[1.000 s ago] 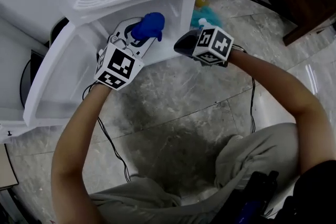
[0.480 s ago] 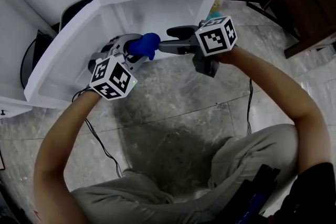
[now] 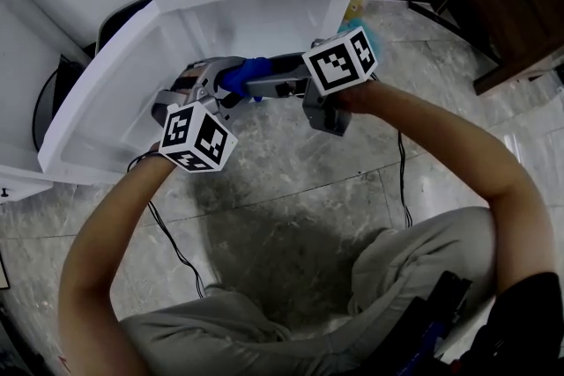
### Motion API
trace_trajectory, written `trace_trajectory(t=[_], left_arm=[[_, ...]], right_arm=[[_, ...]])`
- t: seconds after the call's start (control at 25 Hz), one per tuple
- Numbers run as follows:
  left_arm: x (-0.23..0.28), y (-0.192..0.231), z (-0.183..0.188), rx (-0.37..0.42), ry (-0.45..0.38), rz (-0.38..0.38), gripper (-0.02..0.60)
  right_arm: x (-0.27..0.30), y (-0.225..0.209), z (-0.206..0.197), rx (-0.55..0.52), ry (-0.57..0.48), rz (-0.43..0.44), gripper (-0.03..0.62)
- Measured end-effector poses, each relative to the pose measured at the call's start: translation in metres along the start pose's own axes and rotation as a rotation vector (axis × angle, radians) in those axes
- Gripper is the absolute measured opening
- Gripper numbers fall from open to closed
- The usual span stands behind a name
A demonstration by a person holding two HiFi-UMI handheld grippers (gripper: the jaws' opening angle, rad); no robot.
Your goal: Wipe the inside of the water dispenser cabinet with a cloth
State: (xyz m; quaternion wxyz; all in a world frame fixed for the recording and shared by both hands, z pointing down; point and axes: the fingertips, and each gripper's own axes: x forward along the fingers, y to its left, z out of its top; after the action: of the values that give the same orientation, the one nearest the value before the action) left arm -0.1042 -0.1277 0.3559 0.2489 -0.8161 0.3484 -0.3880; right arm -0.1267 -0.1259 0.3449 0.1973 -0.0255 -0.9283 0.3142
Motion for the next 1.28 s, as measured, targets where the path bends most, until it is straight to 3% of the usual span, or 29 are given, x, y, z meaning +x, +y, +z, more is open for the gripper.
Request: trace_trajectory(t=[0.08,0.16,0.2,0.24,0.48,0.6,0.72,0.8,0.84,0.88,1.28], left_arm=[[0.002,-0.003,0.003,0.015,0.001,-0.009,0.155],[0.005,-0.005,0.002,0.006,0.004,-0.013,0.173],[0.007,-0.006,0.001,-0.004,0.003,-0.009,0.231],[0.008,-0.006,0.001,-0.017,-0.001,-0.002,0.256],[0.01,-0.003,-0.003,-0.102,-0.016,0.011,0.296],[0.008,-0.002,-0.012,-0.172,-0.017,0.014,0.296],[0.009,-0.01,-0.02,-0.194,0.0,-0.02,0.296],[0.009,-0.016,-0.021,-0.207,0.006,-0.05,0.262],[0.008,-0.018,-0.022,-0.21,0.012,-0.063,0.108],[0.007,-0.02,-0.022,-0.211,0.018,-0.077,0.008],[-0.003,-0.048,-0.061,-0.294,0.081,-0.158,0.008]], right_arm=[[0.001,0.004,-0.002,-0.012,0.013,0.018,0.303],[-0.001,0.003,-0.003,-0.031,0.034,0.007,0.212],[-0.002,0.003,-0.003,-0.04,0.043,-0.002,0.133],[-0.003,0.003,-0.003,-0.051,0.051,-0.008,0.112],[-0.011,-0.012,-0.004,-0.075,0.081,-0.039,0.1],[-0.028,-0.041,-0.005,-0.117,0.116,-0.129,0.1],[-0.036,-0.066,-0.002,-0.187,0.121,-0.228,0.101],[-0.032,-0.072,0.001,-0.263,0.128,-0.275,0.101],[-0.028,-0.074,0.002,-0.313,0.135,-0.293,0.101],[-0.023,-0.075,0.002,-0.367,0.143,-0.31,0.102],[0.048,-0.117,0.011,-0.782,0.241,-0.501,0.106]])
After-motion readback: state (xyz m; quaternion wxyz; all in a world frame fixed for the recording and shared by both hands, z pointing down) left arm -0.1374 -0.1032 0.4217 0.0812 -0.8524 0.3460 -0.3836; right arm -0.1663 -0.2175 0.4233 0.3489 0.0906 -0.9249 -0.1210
